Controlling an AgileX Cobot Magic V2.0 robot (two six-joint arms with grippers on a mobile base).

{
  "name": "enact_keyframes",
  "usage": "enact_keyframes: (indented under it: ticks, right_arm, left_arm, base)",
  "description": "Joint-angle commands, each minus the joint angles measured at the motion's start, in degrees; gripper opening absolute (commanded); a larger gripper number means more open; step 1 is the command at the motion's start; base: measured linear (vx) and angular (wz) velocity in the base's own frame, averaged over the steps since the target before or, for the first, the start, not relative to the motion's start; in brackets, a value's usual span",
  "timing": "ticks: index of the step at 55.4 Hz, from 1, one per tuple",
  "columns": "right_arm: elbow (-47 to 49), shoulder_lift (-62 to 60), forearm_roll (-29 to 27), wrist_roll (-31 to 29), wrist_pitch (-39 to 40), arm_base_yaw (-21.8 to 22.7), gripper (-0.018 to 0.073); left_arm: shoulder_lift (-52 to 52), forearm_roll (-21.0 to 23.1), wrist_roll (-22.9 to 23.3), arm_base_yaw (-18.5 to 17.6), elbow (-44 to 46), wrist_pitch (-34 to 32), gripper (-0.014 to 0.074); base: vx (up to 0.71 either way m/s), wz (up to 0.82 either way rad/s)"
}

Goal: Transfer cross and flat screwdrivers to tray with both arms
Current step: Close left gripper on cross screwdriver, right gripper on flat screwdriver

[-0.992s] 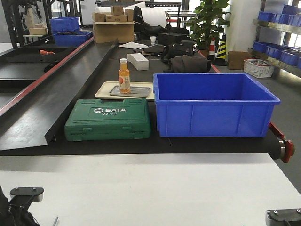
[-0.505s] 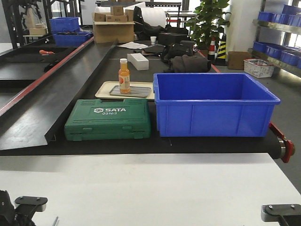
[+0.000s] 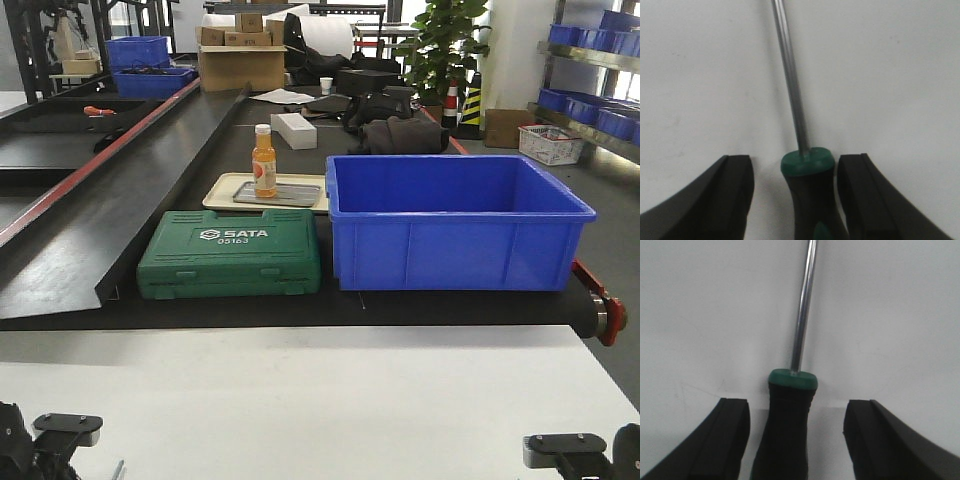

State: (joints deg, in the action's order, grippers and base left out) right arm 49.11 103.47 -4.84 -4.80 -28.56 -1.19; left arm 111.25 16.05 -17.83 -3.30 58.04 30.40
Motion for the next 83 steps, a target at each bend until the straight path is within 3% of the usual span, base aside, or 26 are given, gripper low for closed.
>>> enact_keyframes:
  ticks: [1, 13, 23, 29, 42, 56, 66, 75, 83]
  right_arm:
    - [1.62, -0.39, -0.07, -0.83, 1.34, 0.11, 0.0491]
    - [1.62, 2.42, -0.07, -1.62, 1.55, 0.11, 0.0473]
    - [1.62, 2.59, -0.57, -1.62, -2.35, 0.11, 0.0349]
    - [1.62, 2.59, -1.32, -1.62, -3.5, 0.11, 0.0237]
    - [1.83, 1.91, -3.41, -2.34, -4.63, 0.11, -0.0015]
    - [4.01, -6.29, -6.09, -4.92, -5.33, 0.11, -0.0012]
    - [6.25, -16.56, -10.07, -11.34, -4.16, -2.35, -0.001]
    - [10.07, -24.13, -11.72, -12.07, -3.4, -7.1, -0.0009]
    - [15.02, -28.53, -12.22, -9.09, -2.47, -10.01, -0.0009]
  left_arm:
    - [-1.33, 0.76, 0.1, -0.26, 0.65, -1.19, 0.0504]
    - [-1.33, 0.76, 0.1, -0.26, 0.65, -0.88, 0.0501]
    - [-1.33, 0.76, -0.93, -0.26, 0.65, 0.6, 0.0428]
    - [-1.33, 0.76, -0.93, -0.26, 0.65, 0.8, 0.0321]
    - [-1.71, 0.76, -0.93, -0.26, 0.65, 2.44, -0.001]
    - [-8.9, 0.81, -0.93, -0.26, 0.65, 1.28, -0.0005]
    - [-19.18, 3.01, -0.93, -0.26, 0.65, 1.16, -0.0003]
    - [-29.2, 8.45, -1.61, -0.26, 0.65, -0.46, -0.0003]
    - [-38.78, 14.63, -6.6, -0.26, 0.65, -3.37, -0.0001]
  base:
    - [0.0, 0.0]
    - [0.0, 0.0]
    - [0.0, 0.0]
    - [0.0, 0.0]
    - [0.0, 0.0]
    - [0.0, 0.0]
    - [0.0, 0.0]
    - [0.0, 0.0]
    - [0.0, 0.0]
